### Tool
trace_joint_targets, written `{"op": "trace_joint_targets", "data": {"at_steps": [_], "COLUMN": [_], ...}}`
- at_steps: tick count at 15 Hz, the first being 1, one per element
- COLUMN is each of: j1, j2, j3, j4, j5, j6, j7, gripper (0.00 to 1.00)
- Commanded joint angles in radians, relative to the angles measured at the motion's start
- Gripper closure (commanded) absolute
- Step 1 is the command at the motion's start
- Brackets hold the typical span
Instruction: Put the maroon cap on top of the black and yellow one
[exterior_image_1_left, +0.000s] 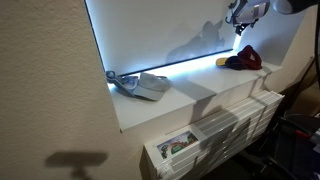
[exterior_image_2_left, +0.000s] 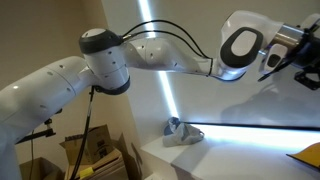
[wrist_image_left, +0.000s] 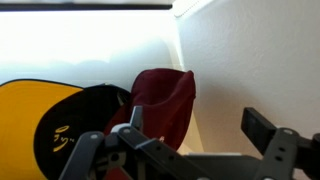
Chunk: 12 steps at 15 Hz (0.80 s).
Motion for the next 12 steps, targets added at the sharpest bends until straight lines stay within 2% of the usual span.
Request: {"op": "trace_joint_targets", "data": {"at_steps": [1, 3, 7, 8, 11, 12], "j1": [0.109, 0.134, 0.055, -0.016, -0.139, -0.123], "j2": [-0.137, -0.213, -0.398, -0.466, -0.513, -0.496], "j3": [0.032, 0.077, 0.229, 0.327, 0.501, 0.462], "j4": [-0.12, -0.15, -0.141, -0.131, -0.08, -0.094], "j5": [0.003, 0.033, 0.084, 0.004, -0.037, -0.095], "j6": [0.1, 0.165, 0.193, 0.196, 0.09, 0.155], "j7": [-0.197, -0.315, -0.565, -0.564, -0.623, -0.532], "gripper": [0.0, 0.0, 0.0, 0.0, 0.0, 0.0]}}
